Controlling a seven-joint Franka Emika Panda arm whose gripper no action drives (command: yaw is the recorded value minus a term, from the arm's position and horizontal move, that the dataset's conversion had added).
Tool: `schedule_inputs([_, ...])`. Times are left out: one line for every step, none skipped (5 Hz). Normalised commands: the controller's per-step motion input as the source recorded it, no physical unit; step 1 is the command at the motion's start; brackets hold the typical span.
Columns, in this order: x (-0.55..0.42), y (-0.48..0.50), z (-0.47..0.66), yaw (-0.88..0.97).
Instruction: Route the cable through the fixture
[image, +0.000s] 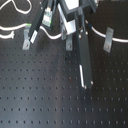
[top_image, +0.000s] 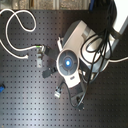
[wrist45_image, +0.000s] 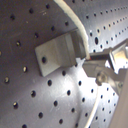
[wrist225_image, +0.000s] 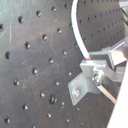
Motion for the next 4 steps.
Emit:
schedule_inputs([0.042,-0.132,-0.75,0.15])
schedule_inputs([0.042,-0.098,-0.75,0.08])
schedule_inputs([0.197,0.071,0.06,0.62])
schedule_inputs([-0.002,-0.003,0.22,0.94])
